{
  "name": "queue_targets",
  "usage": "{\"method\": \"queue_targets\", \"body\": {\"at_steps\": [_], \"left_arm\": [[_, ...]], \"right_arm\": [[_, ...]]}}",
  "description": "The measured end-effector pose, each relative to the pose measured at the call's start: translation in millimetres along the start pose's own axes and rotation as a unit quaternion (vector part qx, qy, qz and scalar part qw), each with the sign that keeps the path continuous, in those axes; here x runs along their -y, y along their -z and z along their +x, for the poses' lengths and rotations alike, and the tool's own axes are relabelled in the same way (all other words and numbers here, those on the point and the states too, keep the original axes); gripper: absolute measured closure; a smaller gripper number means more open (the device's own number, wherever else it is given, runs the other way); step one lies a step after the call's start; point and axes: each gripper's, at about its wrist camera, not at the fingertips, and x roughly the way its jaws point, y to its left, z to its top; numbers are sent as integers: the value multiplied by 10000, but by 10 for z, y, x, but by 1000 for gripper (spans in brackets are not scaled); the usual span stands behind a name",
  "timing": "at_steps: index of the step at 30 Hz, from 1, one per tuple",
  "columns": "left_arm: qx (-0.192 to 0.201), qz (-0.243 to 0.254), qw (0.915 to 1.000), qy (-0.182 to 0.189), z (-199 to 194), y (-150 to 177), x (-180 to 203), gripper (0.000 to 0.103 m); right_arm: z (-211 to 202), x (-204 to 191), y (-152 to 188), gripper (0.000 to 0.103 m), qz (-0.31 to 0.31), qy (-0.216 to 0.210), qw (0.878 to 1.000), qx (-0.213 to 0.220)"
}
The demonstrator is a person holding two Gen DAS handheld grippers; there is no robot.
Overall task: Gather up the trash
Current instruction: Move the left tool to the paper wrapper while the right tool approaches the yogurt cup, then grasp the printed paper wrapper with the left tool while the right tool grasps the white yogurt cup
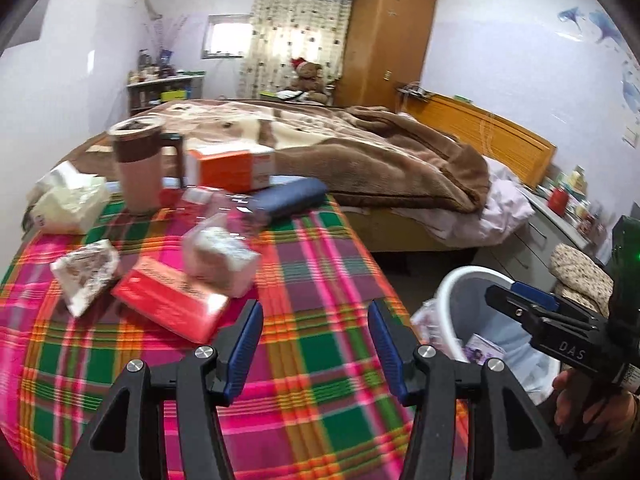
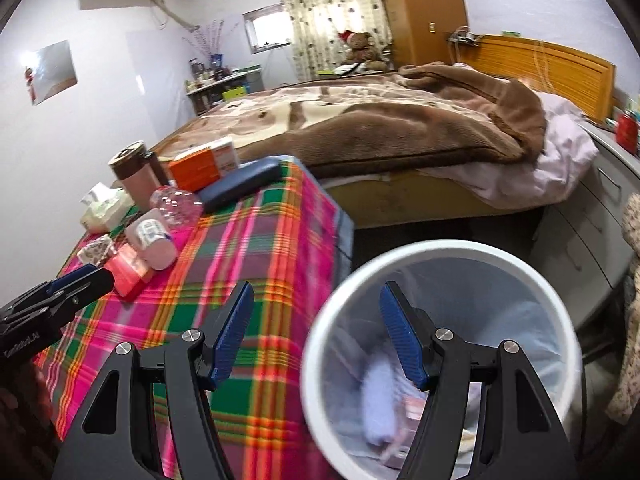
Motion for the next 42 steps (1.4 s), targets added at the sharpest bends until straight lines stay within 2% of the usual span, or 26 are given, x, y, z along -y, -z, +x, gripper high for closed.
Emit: {"method": "queue_targets", "body": {"at_steps": [10,13,19,23,28,32,36,39,42], "left_arm": [[117,-494,9974,-508,-100,-74,-835,46],[76,-501,9965,-664,-82,-102,-1018,45],[-4,-697,9936,-894,-58,-113,-1463,45],[-59,-880,9922,-884,-8,-146,-1745,44],[-137,-757,9907,-1126,75,-165,-1939,38],[-242,-603,9892,-1314,211,-199,-2087,36],[-466,-587,9916,-1050,376,-218,-2217,34],[-572,-414,9888,-1311,468,-230,-2266,33],[-729,-535,9905,-1033,571,-232,-2345,33]], "right_arm": [[263,-546,-143,36,-506,-341,9981,-58],[372,-677,-181,36,-532,-546,9970,-122],[619,-1001,-253,36,-749,-796,9936,-277],[732,-1180,-299,36,-894,-821,9921,-310],[895,-1374,-351,36,-1130,-925,9884,-420],[1035,-1454,-387,36,-1141,-986,9872,-519],[1183,-1503,-393,35,-1041,-987,9873,-688],[1246,-1554,-389,33,-1106,-1024,9857,-755],[1298,-1601,-386,32,-1174,-1003,9847,-807]]}}
